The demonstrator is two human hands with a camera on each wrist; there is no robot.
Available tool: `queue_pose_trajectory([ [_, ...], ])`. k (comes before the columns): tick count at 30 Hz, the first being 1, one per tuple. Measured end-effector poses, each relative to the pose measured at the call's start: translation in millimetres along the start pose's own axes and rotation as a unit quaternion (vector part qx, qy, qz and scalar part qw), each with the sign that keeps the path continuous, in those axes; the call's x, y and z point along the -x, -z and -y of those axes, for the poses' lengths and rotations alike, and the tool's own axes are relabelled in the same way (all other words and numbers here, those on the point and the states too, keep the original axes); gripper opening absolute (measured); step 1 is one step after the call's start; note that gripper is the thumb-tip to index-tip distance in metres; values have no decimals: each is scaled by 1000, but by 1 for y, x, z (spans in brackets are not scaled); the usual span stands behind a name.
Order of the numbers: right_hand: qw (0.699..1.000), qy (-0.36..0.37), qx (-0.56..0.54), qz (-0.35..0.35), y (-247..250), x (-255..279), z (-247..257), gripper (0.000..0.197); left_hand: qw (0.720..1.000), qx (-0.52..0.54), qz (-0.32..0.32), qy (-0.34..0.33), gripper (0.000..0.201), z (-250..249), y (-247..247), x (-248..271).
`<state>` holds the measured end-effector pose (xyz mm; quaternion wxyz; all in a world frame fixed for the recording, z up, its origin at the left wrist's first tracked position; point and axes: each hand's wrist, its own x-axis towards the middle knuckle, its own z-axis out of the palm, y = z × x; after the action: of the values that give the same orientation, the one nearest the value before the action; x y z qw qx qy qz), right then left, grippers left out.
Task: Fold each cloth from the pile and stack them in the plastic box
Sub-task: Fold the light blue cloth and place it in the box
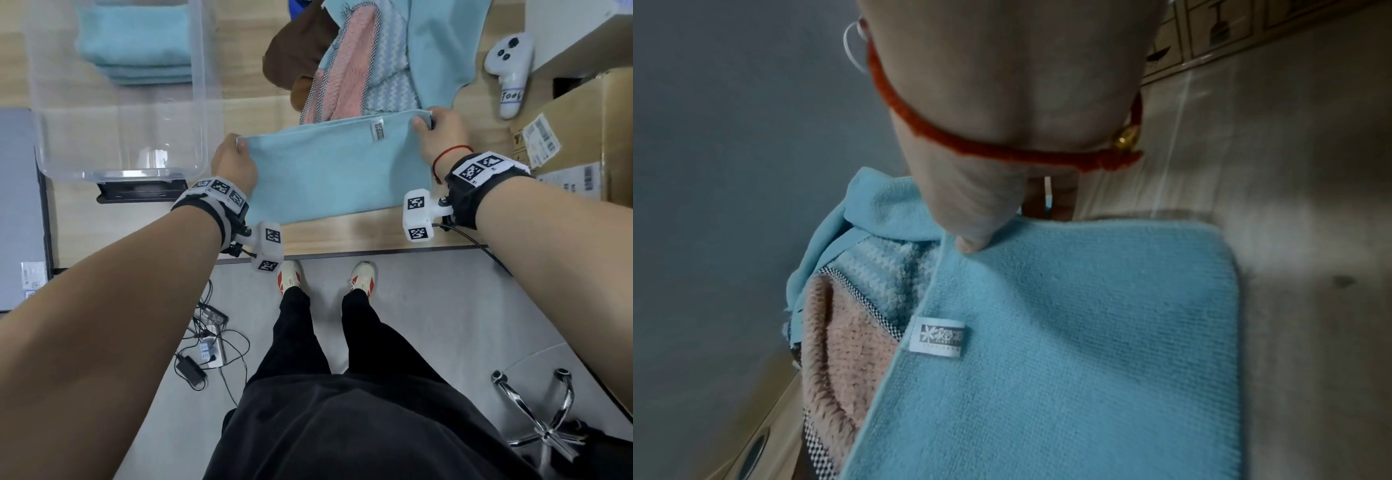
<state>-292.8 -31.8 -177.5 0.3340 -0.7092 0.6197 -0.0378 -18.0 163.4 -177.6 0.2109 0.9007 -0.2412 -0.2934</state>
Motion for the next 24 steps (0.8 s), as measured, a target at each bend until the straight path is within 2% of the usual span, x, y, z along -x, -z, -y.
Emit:
queue_pose_trajectory([
  [6, 995, -39, 94, -9, -6, -13, 1, 22, 1000, -8, 2, 29, 33, -11, -9, -8],
  [10, 992, -61, 112, -17, -10, -16, -1, 28, 999, -20, -8, 36, 31, -10, -12, -12],
  [14, 988, -85, 131, -9, -12, -16, -3, 35, 998, -35, 8, 52, 30, -16, -11, -14],
  [19, 990, -111, 76, -42, -15, -12, -7, 39, 998, -25, -16, 60, 59, -28, -15, -7],
  [24, 992, -114, 20, -44, -13, 5, -10, 52, 991, -113, -56, -37, 76, -47, -30, 9],
])
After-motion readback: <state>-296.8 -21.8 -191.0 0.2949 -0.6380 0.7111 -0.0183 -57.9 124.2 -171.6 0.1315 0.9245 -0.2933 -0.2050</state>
